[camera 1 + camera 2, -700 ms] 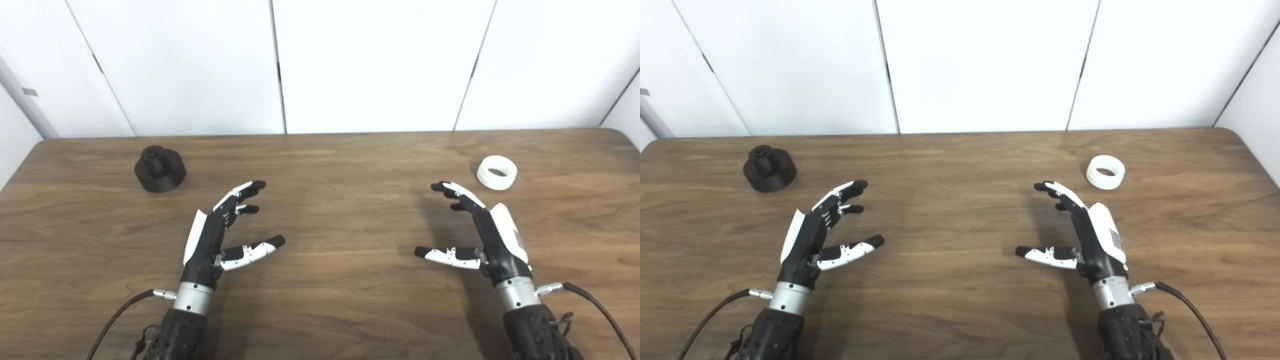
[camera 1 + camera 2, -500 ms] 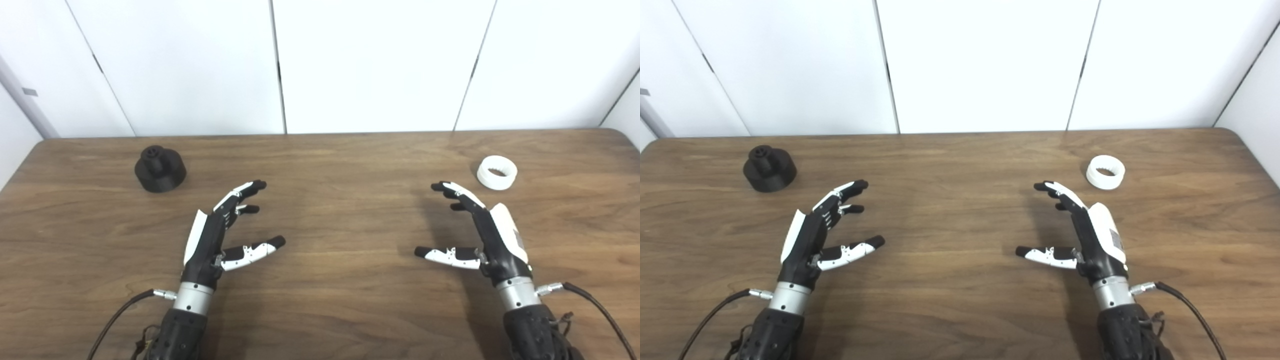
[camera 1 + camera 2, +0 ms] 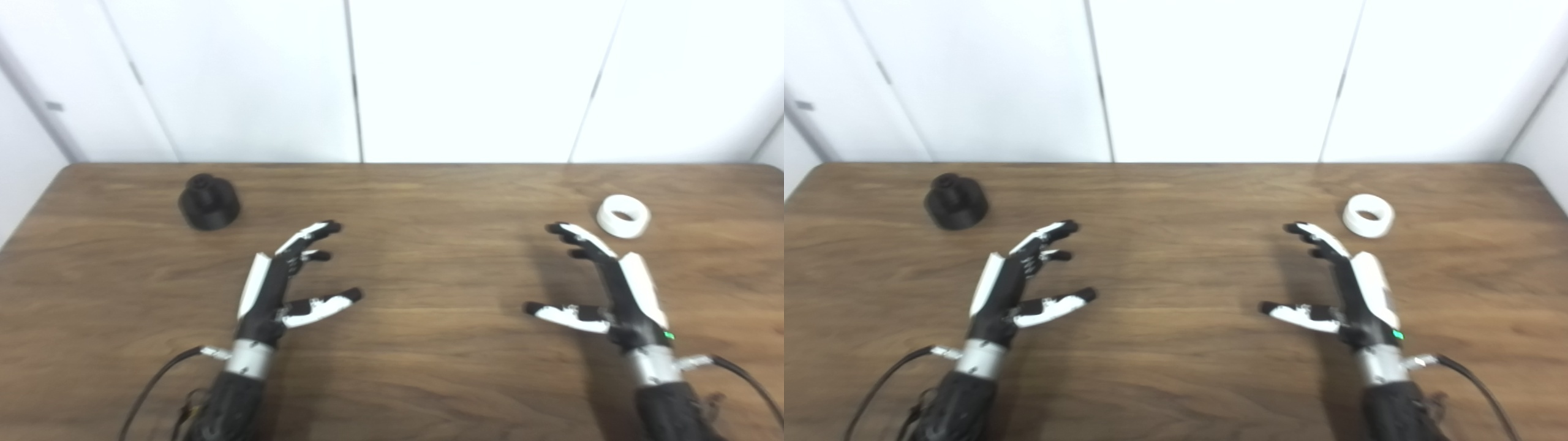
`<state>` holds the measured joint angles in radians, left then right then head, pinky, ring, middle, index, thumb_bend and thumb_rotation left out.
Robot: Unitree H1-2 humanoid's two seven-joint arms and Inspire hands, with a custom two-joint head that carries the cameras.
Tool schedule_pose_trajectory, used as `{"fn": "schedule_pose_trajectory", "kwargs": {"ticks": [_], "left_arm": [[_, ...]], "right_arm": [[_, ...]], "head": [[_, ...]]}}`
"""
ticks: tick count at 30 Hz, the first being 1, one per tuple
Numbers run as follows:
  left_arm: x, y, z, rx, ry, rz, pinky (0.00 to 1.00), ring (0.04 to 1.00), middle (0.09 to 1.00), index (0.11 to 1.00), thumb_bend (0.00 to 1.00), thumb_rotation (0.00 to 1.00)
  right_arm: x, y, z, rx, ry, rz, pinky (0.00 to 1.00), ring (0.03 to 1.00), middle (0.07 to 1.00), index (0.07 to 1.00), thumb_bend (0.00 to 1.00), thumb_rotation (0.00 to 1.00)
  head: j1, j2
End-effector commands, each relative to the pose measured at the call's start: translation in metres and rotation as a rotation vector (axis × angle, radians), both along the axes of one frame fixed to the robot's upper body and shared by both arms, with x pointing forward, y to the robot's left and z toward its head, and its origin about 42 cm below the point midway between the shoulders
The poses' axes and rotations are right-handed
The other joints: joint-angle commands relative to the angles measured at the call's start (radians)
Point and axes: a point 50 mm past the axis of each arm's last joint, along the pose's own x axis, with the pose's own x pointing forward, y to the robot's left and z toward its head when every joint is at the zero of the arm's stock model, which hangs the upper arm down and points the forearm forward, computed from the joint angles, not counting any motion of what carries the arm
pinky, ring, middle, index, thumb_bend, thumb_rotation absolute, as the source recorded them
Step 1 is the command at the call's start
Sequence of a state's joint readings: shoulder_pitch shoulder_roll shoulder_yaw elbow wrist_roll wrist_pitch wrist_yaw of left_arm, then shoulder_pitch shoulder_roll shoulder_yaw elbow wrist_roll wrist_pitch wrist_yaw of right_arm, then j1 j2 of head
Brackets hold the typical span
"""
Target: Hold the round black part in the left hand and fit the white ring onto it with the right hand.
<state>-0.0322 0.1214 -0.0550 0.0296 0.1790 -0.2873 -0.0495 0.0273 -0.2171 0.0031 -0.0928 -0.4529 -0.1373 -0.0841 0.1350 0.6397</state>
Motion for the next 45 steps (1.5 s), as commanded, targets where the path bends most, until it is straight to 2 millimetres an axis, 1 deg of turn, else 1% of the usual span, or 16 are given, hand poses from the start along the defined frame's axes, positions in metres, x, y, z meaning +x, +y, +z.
{"fn": "schedule_pose_trajectory", "kwargs": {"ticks": [1,4,6,9,15,17,20,21,22,25,28,34,37,40,42,45], "left_arm": [[0.006,-0.012,0.011,-0.012,-0.047,-0.008,0.76,0.895,0.880,0.778,0.76,0.11],[0.006,-0.017,0.008,-0.008,-0.048,-0.011,0.78,0.899,0.882,0.774,0.77,0.12],[0.007,-0.019,0.007,-0.002,-0.053,-0.009,0.78,0.895,0.878,0.770,0.77,0.13],[0.008,-0.020,0.006,0.004,-0.059,-0.006,0.78,0.885,0.872,0.763,0.78,0.15],[0.009,-0.020,0.009,0.021,-0.062,0.008,0.76,0.870,0.863,0.748,0.78,0.14],[0.009,-0.019,0.011,0.025,-0.056,0.017,0.78,0.876,0.865,0.746,0.79,0.15],[0.010,-0.015,0.015,0.047,-0.052,0.016,0.82,0.900,0.881,0.748,0.80,0.17],[0.011,-0.013,0.018,0.086,-0.046,0.010,0.85,0.915,0.894,0.758,0.80,0.20],[0.012,-0.010,0.021,0.134,-0.041,0.007,0.93,0.963,0.929,0.774,0.81,0.26],[0.013,-0.002,0.031,0.219,-0.031,0.007,0.99,0.994,0.954,0.775,0.83,0.29],[0.016,0.005,0.039,0.248,-0.048,0.025,1.00,1.000,0.958,0.762,0.85,0.27],[0.024,0.024,0.053,0.290,-0.086,0.083,0.94,0.978,0.929,0.730,0.86,0.25],[0.030,0.034,0.060,0.292,-0.082,0.076,0.91,0.964,0.939,0.734,0.84,0.25],[0.038,0.044,0.069,0.314,-0.084,0.073,0.87,0.943,0.943,0.740,0.82,0.23],[0.042,0.051,0.074,0.339,-0.090,0.083,0.86,0.942,0.942,0.744,0.82,0.22],[0.047,0.059,0.083,0.385,-0.098,0.114,0.83,0.939,0.938,0.743,0.83,0.24]], "right_arm": [[0.004,-0.011,0.015,-0.015,-0.088,0.012,0.76,0.830,0.859,0.800,0.73,0.17],[0.004,-0.018,0.014,-0.022,-0.088,0.008,0.74,0.824,0.857,0.800,0.73,0.16],[0.005,-0.021,0.013,-0.024,-0.083,0.005,0.73,0.824,0.858,0.802,0.73,0.16],[0.005,-0.024,0.011,-0.024,-0.066,-0.001,0.75,0.827,0.861,0.806,0.74,0.22],[0.005,-0.025,0.012,-0.005,-0.044,-0.008,0.76,0.838,0.866,0.806,0.75,0.20],[0.005,-0.026,0.011,-0.007,-0.052,-0.001,0.76,0.835,0.864,0.803,0.76,0.20],[0.006,-0.028,0.010,-0.005,-0.056,0.005,0.74,0.829,0.862,0.799,0.76,0.21],[0.006,-0.028,0.010,-0.005,-0.054,0.005,0.74,0.827,0.861,0.798,0.76,0.21],[0.006,-0.028,0.010,-0.004,-0.053,0.005,0.74,0.821,0.862,0.798,0.76,0.21],[0.007,-0.029,0.009,0.001,-0.053,0.004,0.74,0.822,0.861,0.796,0.76,0.21],[0.007,-0.031,0.008,0.005,-0.049,0.002,0.75,0.828,0.861,0.796,0.76,0.21],[0.008,-0.033,0.006,0.010,-0.044,0.002,0.74,0.823,0.861,0.796,0.76,0.18],[0.008,-0.034,0.005,0.014,-0.038,0.005,0.74,0.818,0.863,0.796,0.75,0.18],[0.009,-0.034,0.003,0.013,-0.041,0.012,0.75,0.831,0.862,0.796,0.75,0.19],[0.009,-0.034,0.002,0.018,-0.041,0.012,0.76,0.831,0.859,0.794,0.76,0.19],[0.009,-0.035,0.002,0.021,-0.034,0.006,0.74,0.823,0.859,0.794,0.77,0.19]], "head": [[0.047,-0.002],[0.082,-0.008],[0.089,-0.009],[0.093,-0.010],[0.108,-0.017],[0.110,-0.020],[0.110,-0.020],[0.112,-0.024],[0.113,-0.026],[0.117,-0.031],[0.124,-0.034],[0.130,-0.037],[0.134,-0.039],[0.135,-0.040],[0.135,-0.040],[0.132,-0.043]]}}
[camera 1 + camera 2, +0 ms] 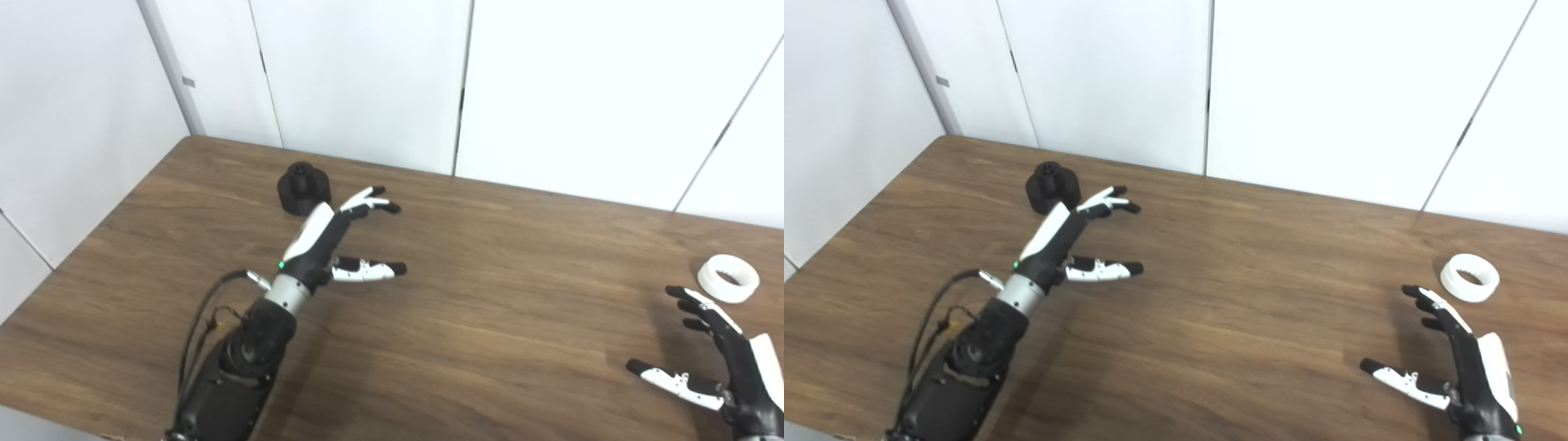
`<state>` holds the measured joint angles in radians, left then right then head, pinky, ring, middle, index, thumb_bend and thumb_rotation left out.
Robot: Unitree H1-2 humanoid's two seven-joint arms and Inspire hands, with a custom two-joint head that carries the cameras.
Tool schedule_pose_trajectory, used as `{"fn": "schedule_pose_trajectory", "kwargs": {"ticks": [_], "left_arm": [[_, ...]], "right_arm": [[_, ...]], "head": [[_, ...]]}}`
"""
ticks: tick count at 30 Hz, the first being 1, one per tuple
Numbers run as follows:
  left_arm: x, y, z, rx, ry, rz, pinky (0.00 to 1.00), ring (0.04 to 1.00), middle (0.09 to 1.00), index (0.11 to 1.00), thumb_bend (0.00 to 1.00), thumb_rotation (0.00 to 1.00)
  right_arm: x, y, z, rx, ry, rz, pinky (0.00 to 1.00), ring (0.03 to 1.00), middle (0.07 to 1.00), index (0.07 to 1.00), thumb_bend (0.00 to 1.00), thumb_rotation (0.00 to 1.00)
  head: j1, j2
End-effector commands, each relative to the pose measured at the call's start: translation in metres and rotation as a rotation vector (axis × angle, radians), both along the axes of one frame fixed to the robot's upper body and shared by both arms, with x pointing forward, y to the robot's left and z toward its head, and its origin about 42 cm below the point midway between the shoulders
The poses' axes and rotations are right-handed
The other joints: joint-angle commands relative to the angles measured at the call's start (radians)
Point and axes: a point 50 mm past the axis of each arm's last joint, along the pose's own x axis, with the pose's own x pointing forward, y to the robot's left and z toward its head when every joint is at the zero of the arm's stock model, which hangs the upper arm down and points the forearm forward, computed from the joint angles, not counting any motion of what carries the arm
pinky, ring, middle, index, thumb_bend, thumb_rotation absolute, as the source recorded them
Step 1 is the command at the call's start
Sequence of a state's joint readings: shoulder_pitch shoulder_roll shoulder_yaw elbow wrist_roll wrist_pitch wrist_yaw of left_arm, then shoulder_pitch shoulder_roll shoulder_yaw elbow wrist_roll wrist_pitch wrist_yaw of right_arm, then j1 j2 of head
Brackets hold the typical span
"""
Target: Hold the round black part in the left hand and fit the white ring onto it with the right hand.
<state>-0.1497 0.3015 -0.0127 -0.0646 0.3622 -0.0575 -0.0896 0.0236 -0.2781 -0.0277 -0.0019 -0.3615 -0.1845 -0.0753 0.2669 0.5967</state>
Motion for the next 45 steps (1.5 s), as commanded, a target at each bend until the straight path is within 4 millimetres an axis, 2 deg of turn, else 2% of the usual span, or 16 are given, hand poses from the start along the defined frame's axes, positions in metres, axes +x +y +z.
{"fn": "schedule_pose_trajectory", "kwargs": {"ticks": [1,5,14,21,27,33,42,45], "left_arm": [[0.011,0.003,0.028,0.034,-0.096,0.006,0.83,0.941,0.938,0.742,0.84,0.25],[0.018,0.015,0.041,0.109,-0.134,0.047,0.80,0.927,0.926,0.735,0.85,0.27],[0.029,0.035,0.069,0.187,-0.168,0.162,0.84,0.978,0.946,0.754,0.87,0.29],[0.038,0.053,0.080,0.248,-0.172,0.262,0.85,0.999,0.970,0.802,0.95,0.39],[0.047,0.069,0.091,0.287,-0.175,0.341,0.89,1.000,0.989,0.823,0.95,0.36],[0.058,0.084,0.094,0.305,-0.181,0.375,0.85,0.999,0.974,0.805,0.98,0.38],[0.066,0.092,0.094,0.333,-0.145,0.433,0.89,0.986,0.958,0.796,0.99,0.36],[0.070,0.096,0.093,0.345,-0.120,0.458,0.90,0.991,0.960,0.791,1.00,0.35]], "right_arm": [[0.008,-0.003,0.016,-0.008,-0.075,0.014,0.74,0.822,0.861,0.795,0.77,0.19],[0.008,-0.004,0.016,-0.006,-0.073,0.013,0.74,0.818,0.863,0.795,0.77,0.18],[0.009,-0.005,0.016,-0.003,-0.083,0.019,0.73,0.805,0.861,0.794,0.77,0.17],[0.009,-0.006,0.016,0.000,-0.081,0.022,0.72,0.800,0.859,0.793,0.77,0.18],[0.007,-0.006,0.016,-0.005,-0.073,0.019,0.74,0.814,0.861,0.797,0.76,0.17],[0.005,-0.007,0.016,-0.001,-0.071,0.018,0.73,0.803,0.861,0.795,0.76,0.18],[0.005,-0.008,0.016,0.005,-0.080,0.019,0.69,0.783,0.861,0.793,0.76,0.15],[0.005,-0.007,0.016,0.003,-0.074,0.014,0.70,0.780,0.861,0.794,0.76,0.16]], "head": [[0.000,0.000],[0.002,-0.002],[0.004,-0.003],[0.004,-0.003],[0.004,-0.002],[0.002,0.001],[0.001,0.002],[0.001,0.002]]}}
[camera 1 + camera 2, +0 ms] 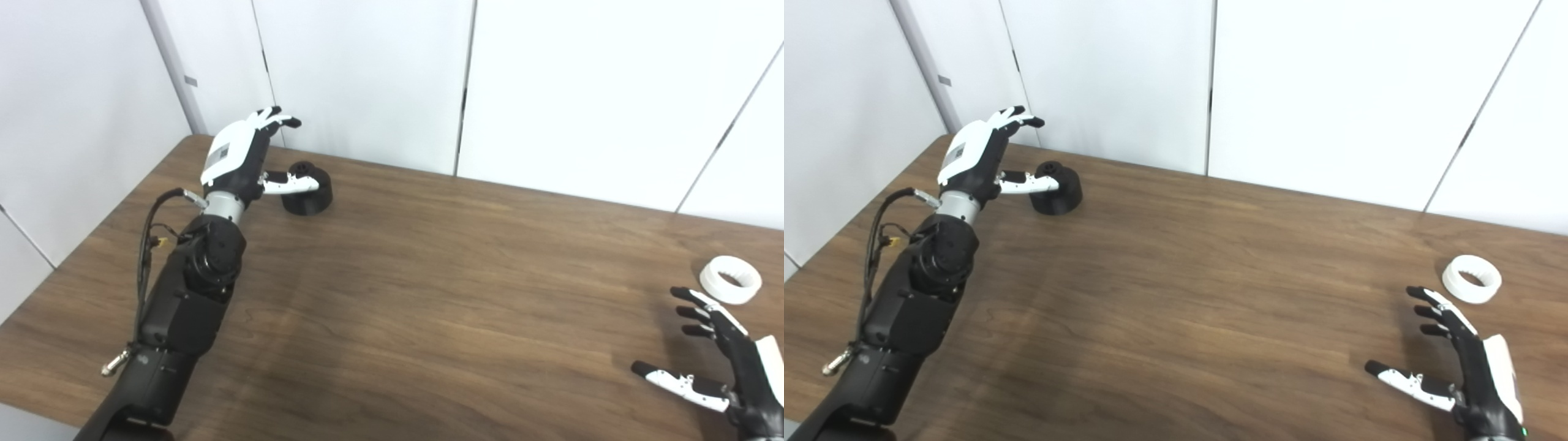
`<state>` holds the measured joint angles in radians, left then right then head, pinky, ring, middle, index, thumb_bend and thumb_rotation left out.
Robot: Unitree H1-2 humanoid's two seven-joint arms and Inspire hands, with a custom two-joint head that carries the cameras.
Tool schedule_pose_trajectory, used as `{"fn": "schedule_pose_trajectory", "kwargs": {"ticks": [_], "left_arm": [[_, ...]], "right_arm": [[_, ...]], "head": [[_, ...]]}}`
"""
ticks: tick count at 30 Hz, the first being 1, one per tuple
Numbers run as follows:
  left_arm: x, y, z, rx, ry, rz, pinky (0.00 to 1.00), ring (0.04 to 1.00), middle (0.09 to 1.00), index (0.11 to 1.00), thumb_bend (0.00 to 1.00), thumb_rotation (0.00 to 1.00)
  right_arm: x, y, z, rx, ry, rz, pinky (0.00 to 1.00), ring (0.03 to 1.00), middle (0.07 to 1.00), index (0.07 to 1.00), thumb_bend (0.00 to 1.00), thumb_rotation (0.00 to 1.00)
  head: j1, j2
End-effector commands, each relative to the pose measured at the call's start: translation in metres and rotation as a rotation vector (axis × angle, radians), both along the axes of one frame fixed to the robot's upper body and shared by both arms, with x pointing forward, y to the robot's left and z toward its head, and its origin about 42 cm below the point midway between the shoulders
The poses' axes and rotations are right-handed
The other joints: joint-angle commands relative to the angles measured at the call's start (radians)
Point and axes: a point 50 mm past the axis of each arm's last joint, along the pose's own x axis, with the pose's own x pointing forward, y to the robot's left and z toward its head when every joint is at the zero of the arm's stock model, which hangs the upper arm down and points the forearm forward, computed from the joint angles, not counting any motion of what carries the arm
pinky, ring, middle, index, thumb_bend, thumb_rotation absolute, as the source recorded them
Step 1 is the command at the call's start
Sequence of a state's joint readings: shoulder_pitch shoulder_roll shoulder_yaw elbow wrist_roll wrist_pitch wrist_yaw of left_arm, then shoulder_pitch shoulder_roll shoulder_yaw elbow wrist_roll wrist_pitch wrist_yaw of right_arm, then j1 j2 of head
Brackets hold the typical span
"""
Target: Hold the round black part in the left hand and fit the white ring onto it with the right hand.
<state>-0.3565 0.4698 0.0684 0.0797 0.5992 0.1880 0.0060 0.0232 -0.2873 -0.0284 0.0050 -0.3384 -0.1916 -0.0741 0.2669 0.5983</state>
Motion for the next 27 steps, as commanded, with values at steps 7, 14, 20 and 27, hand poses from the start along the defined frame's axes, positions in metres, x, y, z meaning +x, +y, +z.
{"fn": "schedule_pose_trajectory", "kwargs": {"ticks": [7,14,20,27], "left_arm": [[0.018,0.016,0.030,0.106,0.003,0.074,0.96,1.000,0.998,0.819,1.00,0.42],[0.026,0.021,0.024,0.146,0.063,0.099,0.95,1.000,1.000,0.859,1.00,0.53],[0.032,0.026,0.017,0.169,0.089,0.108,0.95,1.000,1.000,0.863,1.00,0.55],[0.040,0.028,0.010,0.179,0.151,0.117,0.98,1.000,1.000,0.869,1.00,0.54]], "right_arm": [[0.005,-0.003,0.017,-0.007,-0.079,0.012,0.68,0.773,0.860,0.794,0.75,0.15],[0.004,-0.003,0.017,-0.005,-0.079,0.009,0.67,0.767,0.863,0.804,0.74,0.14],[0.004,-0.002,0.017,-0.008,-0.087,0.014,0.67,0.763,0.861,0.801,0.74,0.13],[0.004,-0.003,0.015,-0.027,-0.087,0.021,0.67,0.765,0.860,0.796,0.76,0.13]], "head": [[0.001,0.000],[-0.005,0.002],[-0.012,0.001],[-0.018,-0.001]]}}
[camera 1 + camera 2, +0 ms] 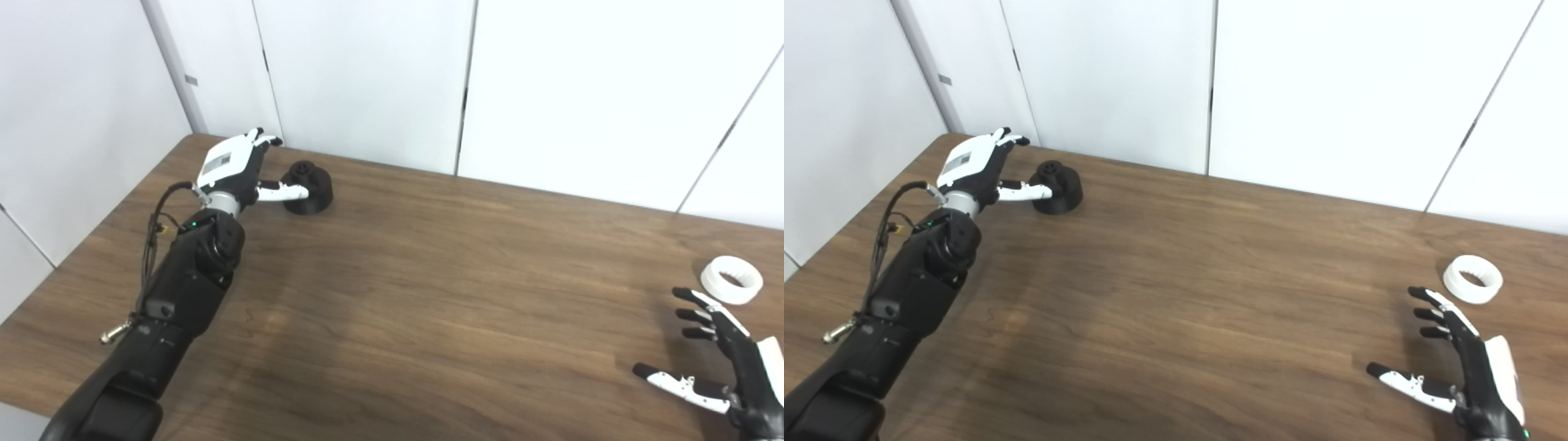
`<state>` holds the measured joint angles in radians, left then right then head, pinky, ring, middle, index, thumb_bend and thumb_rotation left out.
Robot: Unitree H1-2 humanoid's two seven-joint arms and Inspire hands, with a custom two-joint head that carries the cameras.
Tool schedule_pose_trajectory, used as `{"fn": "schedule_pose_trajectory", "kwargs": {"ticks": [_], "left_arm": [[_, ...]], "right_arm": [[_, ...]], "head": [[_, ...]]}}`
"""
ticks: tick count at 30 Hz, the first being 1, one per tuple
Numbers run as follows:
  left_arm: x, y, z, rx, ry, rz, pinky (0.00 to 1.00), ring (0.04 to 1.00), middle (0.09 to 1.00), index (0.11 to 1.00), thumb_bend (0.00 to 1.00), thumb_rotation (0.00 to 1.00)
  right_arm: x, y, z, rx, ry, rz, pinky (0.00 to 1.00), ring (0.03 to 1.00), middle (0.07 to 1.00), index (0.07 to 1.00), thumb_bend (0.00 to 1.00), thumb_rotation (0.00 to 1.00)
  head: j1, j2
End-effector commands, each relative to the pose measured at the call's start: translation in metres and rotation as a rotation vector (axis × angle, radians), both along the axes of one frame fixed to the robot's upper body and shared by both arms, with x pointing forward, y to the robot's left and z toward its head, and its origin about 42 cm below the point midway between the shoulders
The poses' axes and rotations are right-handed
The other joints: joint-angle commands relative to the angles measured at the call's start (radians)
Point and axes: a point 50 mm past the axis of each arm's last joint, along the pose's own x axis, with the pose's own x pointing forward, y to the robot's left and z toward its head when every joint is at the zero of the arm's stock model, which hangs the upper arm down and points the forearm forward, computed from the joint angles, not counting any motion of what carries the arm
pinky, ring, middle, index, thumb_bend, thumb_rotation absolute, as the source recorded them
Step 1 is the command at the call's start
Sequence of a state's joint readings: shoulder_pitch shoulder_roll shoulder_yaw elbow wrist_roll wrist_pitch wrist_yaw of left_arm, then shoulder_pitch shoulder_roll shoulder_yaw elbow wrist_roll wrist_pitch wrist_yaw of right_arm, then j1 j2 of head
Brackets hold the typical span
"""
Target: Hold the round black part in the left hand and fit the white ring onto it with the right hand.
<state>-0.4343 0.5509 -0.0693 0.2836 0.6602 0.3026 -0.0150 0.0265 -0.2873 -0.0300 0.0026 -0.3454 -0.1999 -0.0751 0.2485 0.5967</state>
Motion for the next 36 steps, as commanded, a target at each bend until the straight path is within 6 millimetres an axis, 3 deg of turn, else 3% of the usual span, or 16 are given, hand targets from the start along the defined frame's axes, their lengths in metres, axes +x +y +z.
{"fn": "schedule_pose_trajectory", "kwargs": {"ticks": [1,11,31,36], "left_arm": [[0.014,0.007,0.033,0.048,-0.065,0.004,0.98,1.000,1.000,0.868,1.00,0.54],[0.024,0.008,0.025,0.069,-0.016,-0.007,0.94,1.000,1.000,0.847,1.00,0.56],[0.034,0.009,0.008,0.064,0.024,0.011,1.00,1.000,1.000,0.850,1.00,0.54],[0.036,0.007,0.007,0.070,0.013,0.010,0.95,1.000,1.000,0.845,1.00,0.54]], "right_arm": [[0.005,-0.003,0.014,-0.020,-0.083,0.019,0.67,0.763,0.859,0.795,0.76,0.13],[0.003,-0.001,0.016,-0.018,-0.077,0.015,0.67,0.766,0.861,0.796,0.76,0.13],[-0.004,0.000,0.016,-0.014,-0.079,0.014,0.66,0.763,0.859,0.791,0.77,0.13],[-0.007,0.000,0.017,-0.018,-0.075,0.015,0.65,0.765,0.861,0.789,0.77,0.13]], "head": [[-0.001,0.002],[-0.011,0.003],[-0.025,0.005],[-0.031,0.013]]}}
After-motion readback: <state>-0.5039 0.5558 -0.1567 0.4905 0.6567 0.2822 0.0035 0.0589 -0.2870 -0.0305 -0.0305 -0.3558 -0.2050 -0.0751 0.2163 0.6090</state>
